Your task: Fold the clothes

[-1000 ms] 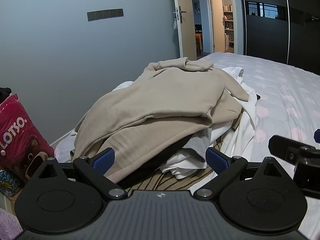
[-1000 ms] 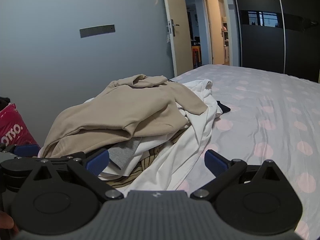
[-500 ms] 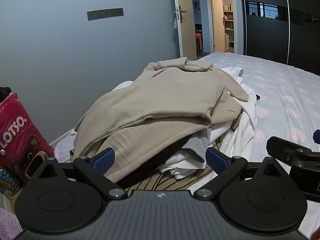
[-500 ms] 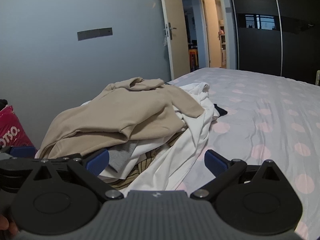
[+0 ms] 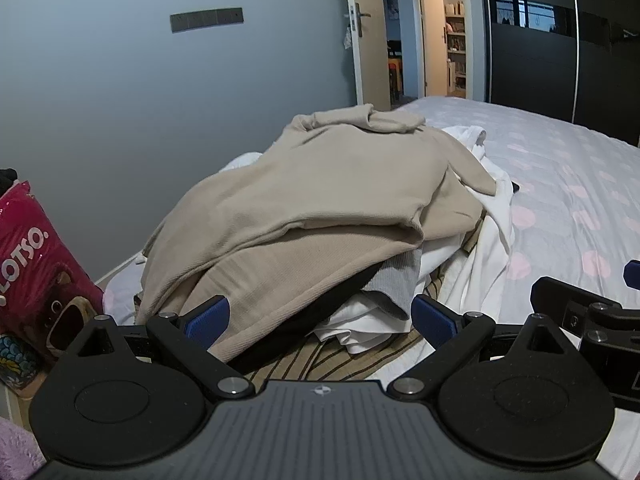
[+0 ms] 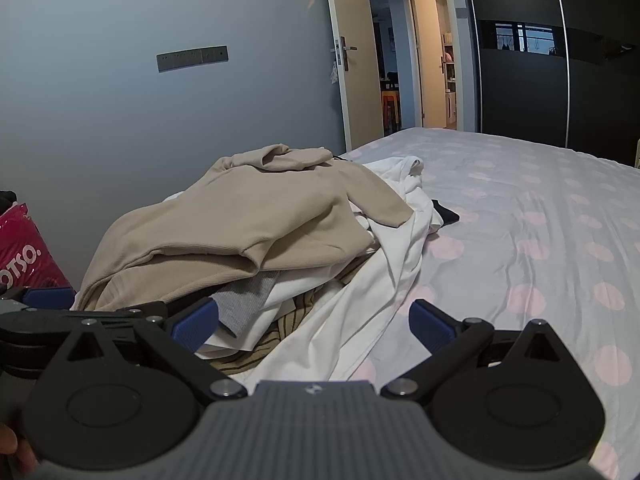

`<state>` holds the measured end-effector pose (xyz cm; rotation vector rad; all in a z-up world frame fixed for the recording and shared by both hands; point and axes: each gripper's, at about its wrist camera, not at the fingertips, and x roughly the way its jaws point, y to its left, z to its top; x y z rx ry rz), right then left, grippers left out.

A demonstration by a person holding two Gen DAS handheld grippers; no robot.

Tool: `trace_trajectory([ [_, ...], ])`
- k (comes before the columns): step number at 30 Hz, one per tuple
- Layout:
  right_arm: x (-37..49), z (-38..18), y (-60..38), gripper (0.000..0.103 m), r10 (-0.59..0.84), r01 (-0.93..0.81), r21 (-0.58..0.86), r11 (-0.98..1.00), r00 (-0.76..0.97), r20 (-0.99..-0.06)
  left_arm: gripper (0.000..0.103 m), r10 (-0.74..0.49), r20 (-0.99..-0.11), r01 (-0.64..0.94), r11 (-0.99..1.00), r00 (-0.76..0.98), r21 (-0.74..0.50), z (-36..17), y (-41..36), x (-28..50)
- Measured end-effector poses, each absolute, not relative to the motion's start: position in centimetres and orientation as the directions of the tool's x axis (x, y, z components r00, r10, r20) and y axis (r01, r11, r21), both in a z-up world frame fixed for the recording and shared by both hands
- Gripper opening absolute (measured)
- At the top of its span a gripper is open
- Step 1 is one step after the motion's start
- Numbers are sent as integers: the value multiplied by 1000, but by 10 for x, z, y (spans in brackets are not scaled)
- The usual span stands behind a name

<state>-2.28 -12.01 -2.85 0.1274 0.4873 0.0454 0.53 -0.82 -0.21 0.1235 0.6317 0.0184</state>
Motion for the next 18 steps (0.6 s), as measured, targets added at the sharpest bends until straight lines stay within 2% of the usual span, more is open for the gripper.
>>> trace_trajectory([
  [16,32,-29,-91,102,116,-87,82,993,866,-486,97,-71,-619,196,971,782,136,3,32,72],
  [18,47,-31,-84,100,130,-96,94,991,865,-484,92,-101,-625,231,964,774,131,0,35,82],
])
